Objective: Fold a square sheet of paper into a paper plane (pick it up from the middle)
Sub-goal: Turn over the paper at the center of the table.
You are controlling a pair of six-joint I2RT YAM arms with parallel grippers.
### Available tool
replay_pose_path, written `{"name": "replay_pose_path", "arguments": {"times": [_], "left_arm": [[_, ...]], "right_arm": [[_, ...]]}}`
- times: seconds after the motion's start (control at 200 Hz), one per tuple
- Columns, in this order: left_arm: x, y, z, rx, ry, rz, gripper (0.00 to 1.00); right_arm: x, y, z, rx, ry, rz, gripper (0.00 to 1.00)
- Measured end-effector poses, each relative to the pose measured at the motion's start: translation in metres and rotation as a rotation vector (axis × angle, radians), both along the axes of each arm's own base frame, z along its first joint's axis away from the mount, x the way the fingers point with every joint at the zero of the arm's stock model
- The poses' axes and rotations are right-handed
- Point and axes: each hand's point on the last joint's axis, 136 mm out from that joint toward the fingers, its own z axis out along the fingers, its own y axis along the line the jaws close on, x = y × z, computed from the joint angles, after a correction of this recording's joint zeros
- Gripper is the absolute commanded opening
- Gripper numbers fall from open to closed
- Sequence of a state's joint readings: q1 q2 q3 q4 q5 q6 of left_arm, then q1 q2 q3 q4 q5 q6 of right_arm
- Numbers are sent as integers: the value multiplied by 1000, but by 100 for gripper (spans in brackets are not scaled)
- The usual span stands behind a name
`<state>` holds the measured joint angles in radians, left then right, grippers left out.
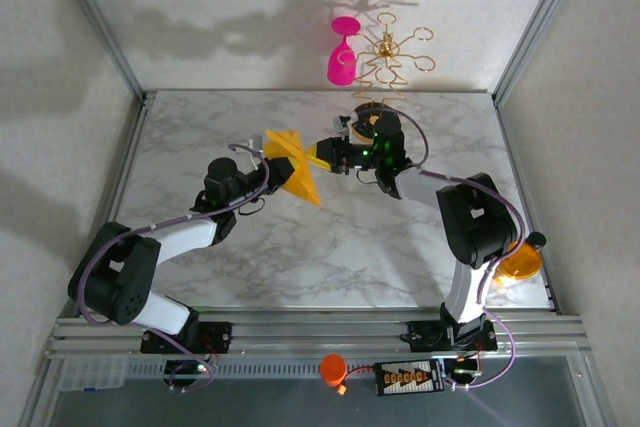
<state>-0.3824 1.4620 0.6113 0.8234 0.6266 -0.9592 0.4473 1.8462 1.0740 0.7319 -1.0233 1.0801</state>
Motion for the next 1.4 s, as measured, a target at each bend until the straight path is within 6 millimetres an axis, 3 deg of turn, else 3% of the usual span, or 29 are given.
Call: {"name": "replay_pose_path", "arguments": {"times": [0.17, 0.345, 0.531, 0.826, 1.192, 1.402], "left_arm": [[4, 10, -12, 124, 36, 47, 5], [28, 30, -16, 409, 76, 156, 5], [45, 54, -16, 783, 118, 271, 4], [43, 109, -56, 1438, 269, 418, 5], [39, 108, -96, 1928, 272, 417, 5], [36, 103, -129, 2053, 291, 372, 5]], "right_arm": [[27, -36, 4, -116, -92, -204, 59], [49, -75, 12, -310, -242, -456, 69], [58, -110, -3, -491, -297, -627, 77], [54, -154, -24, -655, -300, -805, 95], [49, -181, -13, -694, -329, -931, 98], [52, -197, -14, -694, -300, -971, 96]]}}
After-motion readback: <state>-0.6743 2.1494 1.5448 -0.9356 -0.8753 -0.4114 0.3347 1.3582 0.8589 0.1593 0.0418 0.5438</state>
